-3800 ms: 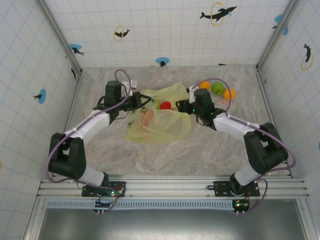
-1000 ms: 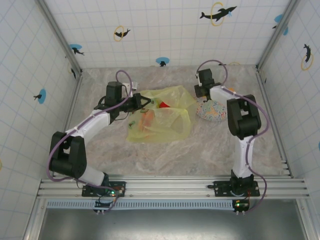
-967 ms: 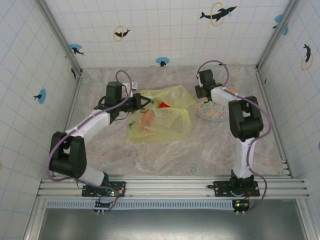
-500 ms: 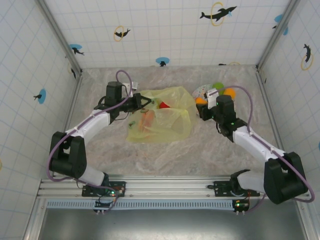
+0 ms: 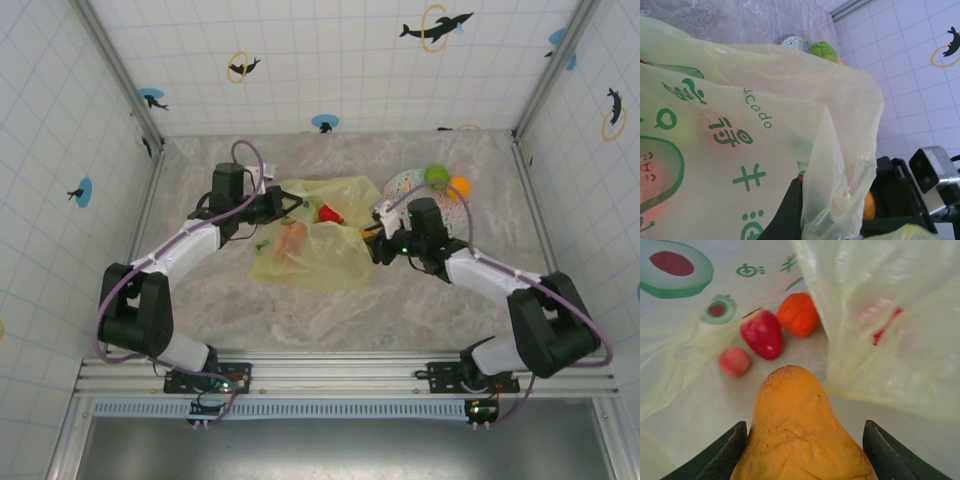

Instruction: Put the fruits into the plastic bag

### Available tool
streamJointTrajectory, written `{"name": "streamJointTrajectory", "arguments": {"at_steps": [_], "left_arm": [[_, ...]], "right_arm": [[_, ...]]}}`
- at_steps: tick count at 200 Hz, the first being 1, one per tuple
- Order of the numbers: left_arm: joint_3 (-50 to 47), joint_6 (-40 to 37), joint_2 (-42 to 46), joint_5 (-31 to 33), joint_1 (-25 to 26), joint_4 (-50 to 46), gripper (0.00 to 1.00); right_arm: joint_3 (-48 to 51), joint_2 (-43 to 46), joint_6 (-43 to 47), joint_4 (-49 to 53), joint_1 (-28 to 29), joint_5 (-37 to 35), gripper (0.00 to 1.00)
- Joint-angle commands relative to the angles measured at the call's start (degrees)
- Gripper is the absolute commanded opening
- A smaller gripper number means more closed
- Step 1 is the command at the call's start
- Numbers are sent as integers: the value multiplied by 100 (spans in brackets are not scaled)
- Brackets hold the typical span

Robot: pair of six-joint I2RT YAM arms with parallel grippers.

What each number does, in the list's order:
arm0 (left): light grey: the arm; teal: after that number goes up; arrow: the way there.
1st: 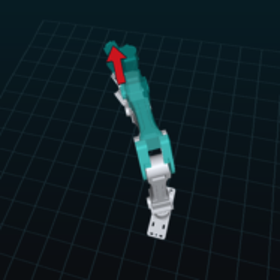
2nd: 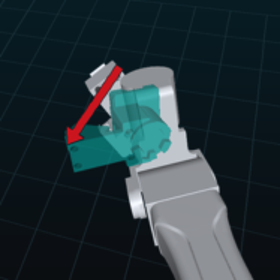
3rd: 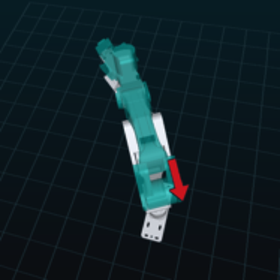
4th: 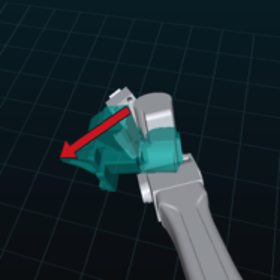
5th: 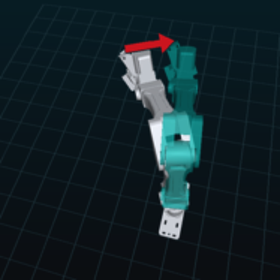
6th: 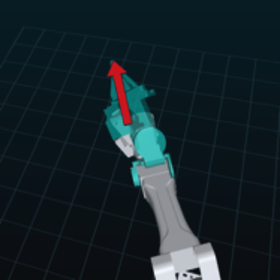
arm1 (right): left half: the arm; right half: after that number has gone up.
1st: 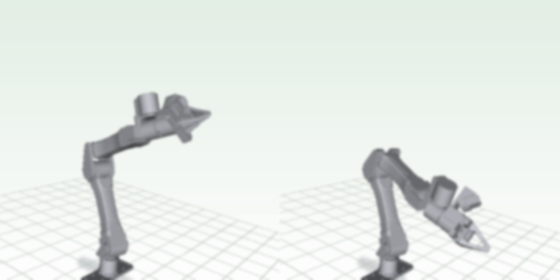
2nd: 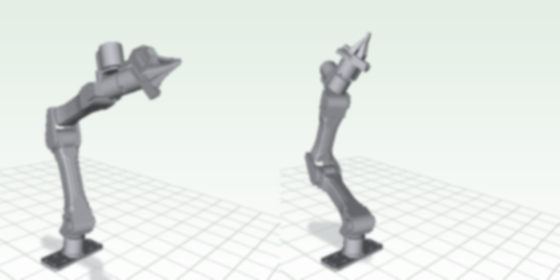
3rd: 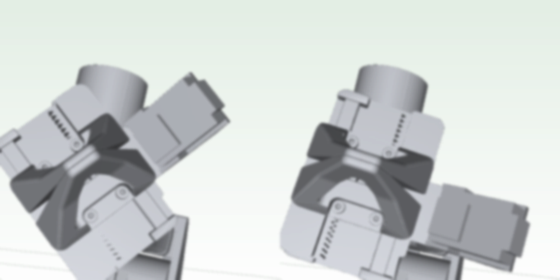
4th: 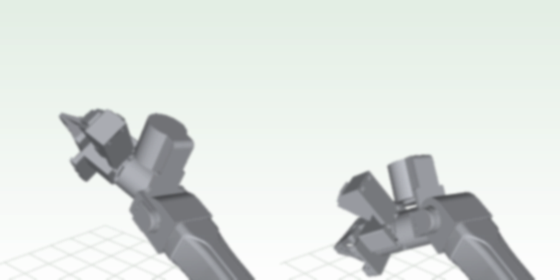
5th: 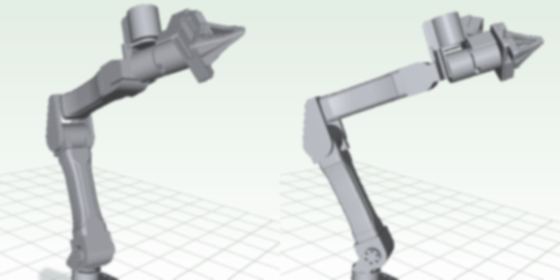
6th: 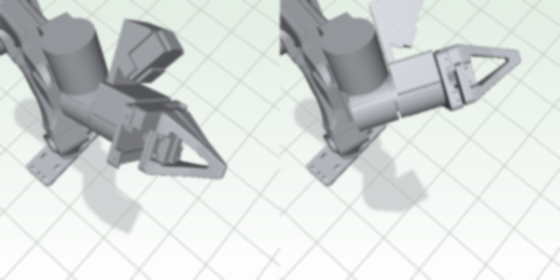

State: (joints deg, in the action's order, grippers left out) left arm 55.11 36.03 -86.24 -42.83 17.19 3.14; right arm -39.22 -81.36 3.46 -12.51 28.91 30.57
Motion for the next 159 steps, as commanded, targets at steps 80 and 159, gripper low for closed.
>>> {"name": "streamJointTrajectory", "arguments": {"at_steps": [80,159], "left_arm": [[-2,78,195,-152,-33,186,0],[-27,92,247,-103,-36,202,0]], "right_arm": [[-1096,-1624,-191,-1198,1143,-805,51],[-765,-2368,-1570,-2885,1497,-2125,59]]}}
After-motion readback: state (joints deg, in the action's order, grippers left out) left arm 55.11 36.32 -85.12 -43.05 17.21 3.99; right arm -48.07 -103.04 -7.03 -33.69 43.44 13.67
